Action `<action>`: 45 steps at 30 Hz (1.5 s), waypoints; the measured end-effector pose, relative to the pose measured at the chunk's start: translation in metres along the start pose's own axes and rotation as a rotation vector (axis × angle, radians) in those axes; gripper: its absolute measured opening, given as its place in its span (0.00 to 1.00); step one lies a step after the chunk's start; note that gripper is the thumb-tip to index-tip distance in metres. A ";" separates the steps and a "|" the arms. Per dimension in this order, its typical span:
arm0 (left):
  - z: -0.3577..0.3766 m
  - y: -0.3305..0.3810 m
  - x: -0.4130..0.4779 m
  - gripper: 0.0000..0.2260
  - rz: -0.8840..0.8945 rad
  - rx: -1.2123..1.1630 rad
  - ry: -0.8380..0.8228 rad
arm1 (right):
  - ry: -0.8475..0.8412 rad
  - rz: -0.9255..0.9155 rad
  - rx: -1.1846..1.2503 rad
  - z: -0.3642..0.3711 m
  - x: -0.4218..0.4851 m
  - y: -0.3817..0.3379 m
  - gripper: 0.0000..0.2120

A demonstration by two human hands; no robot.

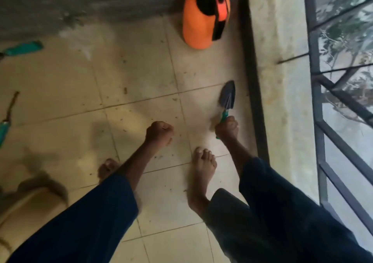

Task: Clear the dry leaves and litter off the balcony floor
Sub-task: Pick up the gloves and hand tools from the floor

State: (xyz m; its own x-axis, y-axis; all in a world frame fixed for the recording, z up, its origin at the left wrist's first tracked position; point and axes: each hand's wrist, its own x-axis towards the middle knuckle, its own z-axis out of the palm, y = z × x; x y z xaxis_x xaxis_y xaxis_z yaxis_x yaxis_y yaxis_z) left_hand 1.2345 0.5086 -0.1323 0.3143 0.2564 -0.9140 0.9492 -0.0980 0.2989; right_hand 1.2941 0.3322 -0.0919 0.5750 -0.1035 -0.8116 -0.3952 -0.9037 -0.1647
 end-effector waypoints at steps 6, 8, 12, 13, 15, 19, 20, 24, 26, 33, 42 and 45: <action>-0.070 0.014 -0.035 0.23 -0.164 -0.255 -0.081 | -0.089 -0.107 0.233 0.038 -0.037 -0.071 0.16; -0.092 0.015 -0.047 0.27 -0.174 -0.295 -0.121 | -0.150 -0.226 0.279 0.045 -0.067 -0.096 0.15; -0.146 -0.006 -0.066 0.21 -0.081 -0.467 -0.056 | -0.164 -0.399 0.181 0.061 -0.099 -0.156 0.14; -0.157 -0.012 -0.070 0.21 -0.056 -0.504 -0.022 | -0.189 -0.427 0.153 0.061 -0.107 -0.168 0.14; -0.185 -0.031 -0.081 0.18 -0.028 -0.619 0.022 | -0.265 -0.494 0.108 0.065 -0.122 -0.196 0.11; -0.239 -0.082 -0.112 0.12 0.001 -0.830 0.098 | -0.411 -0.479 0.069 0.068 -0.139 -0.248 0.02; -0.249 -0.095 -0.117 0.11 0.001 -0.850 0.113 | -0.407 -0.460 0.059 0.069 -0.140 -0.256 0.02; -0.294 -0.140 -0.129 0.14 0.009 -0.936 0.142 | -0.346 -0.544 -0.123 0.090 -0.139 -0.296 0.06; -0.312 -0.155 -0.129 0.13 0.016 -0.982 0.188 | -0.310 -0.630 -0.246 0.108 -0.138 -0.323 0.06; -0.336 -0.174 -0.100 0.05 -0.048 -1.188 0.399 | -0.260 -0.845 -0.604 0.198 -0.121 -0.404 0.09; -0.314 -0.204 -0.034 0.04 -0.164 -1.305 0.576 | -0.281 -1.286 -0.967 0.334 -0.079 -0.461 0.18; -0.321 -0.229 -0.008 0.09 -0.173 -1.236 0.597 | -0.233 -1.531 -1.043 0.388 -0.075 -0.470 0.25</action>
State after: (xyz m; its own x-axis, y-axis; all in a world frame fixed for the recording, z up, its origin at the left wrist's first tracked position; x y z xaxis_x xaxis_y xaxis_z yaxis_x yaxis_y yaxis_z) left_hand 1.0187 0.8375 -0.1052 -0.1475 0.5770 -0.8033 0.2722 0.8045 0.5279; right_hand 1.1589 0.9254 -0.1710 -0.1710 0.9112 -0.3747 0.8981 -0.0122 -0.4396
